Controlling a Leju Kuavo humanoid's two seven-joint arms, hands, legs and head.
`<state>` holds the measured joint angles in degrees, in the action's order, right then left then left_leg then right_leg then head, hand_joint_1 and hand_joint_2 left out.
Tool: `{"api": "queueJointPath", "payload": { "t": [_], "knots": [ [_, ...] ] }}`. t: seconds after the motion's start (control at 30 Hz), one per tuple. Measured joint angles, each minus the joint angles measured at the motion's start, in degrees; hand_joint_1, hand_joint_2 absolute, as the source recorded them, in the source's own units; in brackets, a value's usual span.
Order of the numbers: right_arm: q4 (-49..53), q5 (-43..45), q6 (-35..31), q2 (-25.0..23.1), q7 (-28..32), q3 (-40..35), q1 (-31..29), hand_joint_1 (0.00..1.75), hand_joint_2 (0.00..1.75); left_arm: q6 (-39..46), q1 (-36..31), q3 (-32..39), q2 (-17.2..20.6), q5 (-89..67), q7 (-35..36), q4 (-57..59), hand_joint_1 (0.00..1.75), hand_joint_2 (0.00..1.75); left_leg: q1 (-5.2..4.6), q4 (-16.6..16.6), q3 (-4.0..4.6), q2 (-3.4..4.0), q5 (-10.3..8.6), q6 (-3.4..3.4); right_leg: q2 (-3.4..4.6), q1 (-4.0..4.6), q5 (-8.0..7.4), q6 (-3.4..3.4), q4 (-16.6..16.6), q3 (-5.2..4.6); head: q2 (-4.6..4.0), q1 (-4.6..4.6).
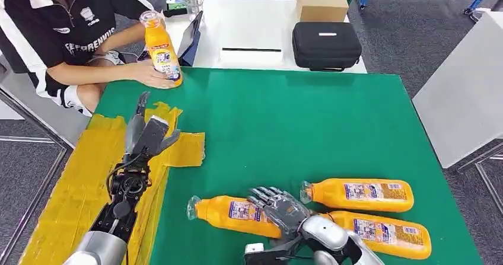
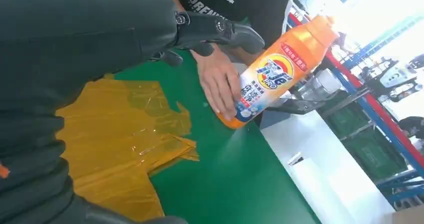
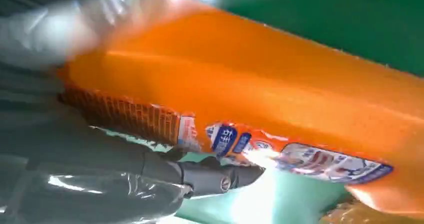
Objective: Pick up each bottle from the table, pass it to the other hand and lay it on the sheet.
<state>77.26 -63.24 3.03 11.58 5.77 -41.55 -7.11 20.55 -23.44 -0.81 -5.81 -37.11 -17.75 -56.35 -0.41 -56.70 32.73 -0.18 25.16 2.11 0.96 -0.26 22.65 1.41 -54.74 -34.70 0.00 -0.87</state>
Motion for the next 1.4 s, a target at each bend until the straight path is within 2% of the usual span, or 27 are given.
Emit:
{"api": "queueJointPath", "payload": {
  "t": [0.07,0.2,0.5,0.7,0.83,1.03,1.17,1.23,1.33,1.4],
  "knots": [
    [-2.0,-3.0,-3.1,-1.6,-1.9,0.3,-0.3,1.75,1.75,0.1,0.4,0.0,0.0,0.3,-0.1,-0.1,0.0,1.75,0.02,0.0,-0.13,0.0,0.01,-0.01,0.0,0.0,0.01,-0.02,0.0,0.11,0.0,0.0],
    [-5.7,-7.4,-4.6,-4.8,-5.2,1.0,-1.3,1.75,1.75,0.1,1.3,-0.2,-0.1,0.7,-0.4,-0.5,0.0,1.75,0.05,0.0,-0.27,0.0,0.01,-0.02,0.0,0.03,-0.05,-0.14,0.0,0.2,0.0,0.0],
    [-9.8,-7.4,-16.1,-9.4,-4.5,6.5,-0.5,1.75,1.75,-0.4,2.3,-1.0,-0.5,1.4,-0.9,-1.7,0.0,1.75,0.02,0.0,-0.22,-0.04,-0.24,0.08,-0.04,0.02,-0.22,-0.16,0.0,0.26,0.0,0.02],
    [-5.7,9.3,-28.8,-12.8,0.7,15.7,2.6,1.75,1.75,-1.5,3.9,-1.0,-0.7,4.0,-1.7,-4.3,0.0,1.75,0.01,0.0,-0.01,-0.09,-0.25,0.09,-0.06,0.01,-0.23,-0.07,0.0,0.05,0.0,0.0],
    [-2.8,26.4,-34.8,-14.7,9.1,22.5,3.8,1.75,1.75,-5.0,4.9,-2.1,-0.9,9.2,-3.5,-6.3,0.0,1.75,0.0,0.0,0.15,-0.1,-0.23,0.09,-0.08,0.0,-0.2,-0.05,0.0,-0.07,0.0,0.0],
    [-2.1,44.0,-34.1,-17.2,16.7,29.1,3.7,1.75,1.75,-11.3,6.5,-6.4,-1.0,15.7,-2.6,-12.2,0.0,1.75,-0.05,0.0,0.29,-0.11,-0.2,0.1,-0.08,-0.01,-0.2,-0.04,0.0,-0.19,0.0,0.02],
    [-2.0,46.1,-33.3,-18.0,17.6,30.6,3.7,1.75,1.75,-12.9,7.2,-8.2,-1.0,17.2,-2.5,-14.8,0.0,1.75,-0.04,0.0,0.29,-0.1,-0.2,0.1,-0.08,-0.01,-0.2,-0.04,0.0,-0.2,0.0,0.0],
    [-2.0,48.9,-31.9,-18.1,18.5,30.8,3.7,1.75,1.75,-17.9,7.6,-8.8,-0.9,22.5,-2.3,-15.9,0.0,1.75,-0.03,0.0,0.3,-0.1,-0.2,0.1,-0.08,0.0,-0.2,-0.05,0.0,-0.2,0.0,0.0],
    [-2.7,51.1,-30.3,-18.4,20.5,30.7,3.1,1.75,1.75,-30.7,9.0,-10.1,-0.7,36.9,-0.4,-17.9,0.0,1.75,-0.01,0.0,0.33,-0.09,-0.2,0.1,-0.08,0.0,-0.2,-0.05,0.0,-0.22,0.0,0.0],
    [-3.2,51.5,-30.2,-18.6,20.7,30.5,2.6,1.75,1.75,-32.5,9.7,-10.7,-0.6,39.1,0.0,-18.9,0.0,1.75,-0.01,0.0,0.33,-0.09,-0.2,0.1,-0.08,0.0,-0.2,-0.05,0.0,-0.23,0.0,0.0]
  ]
}}
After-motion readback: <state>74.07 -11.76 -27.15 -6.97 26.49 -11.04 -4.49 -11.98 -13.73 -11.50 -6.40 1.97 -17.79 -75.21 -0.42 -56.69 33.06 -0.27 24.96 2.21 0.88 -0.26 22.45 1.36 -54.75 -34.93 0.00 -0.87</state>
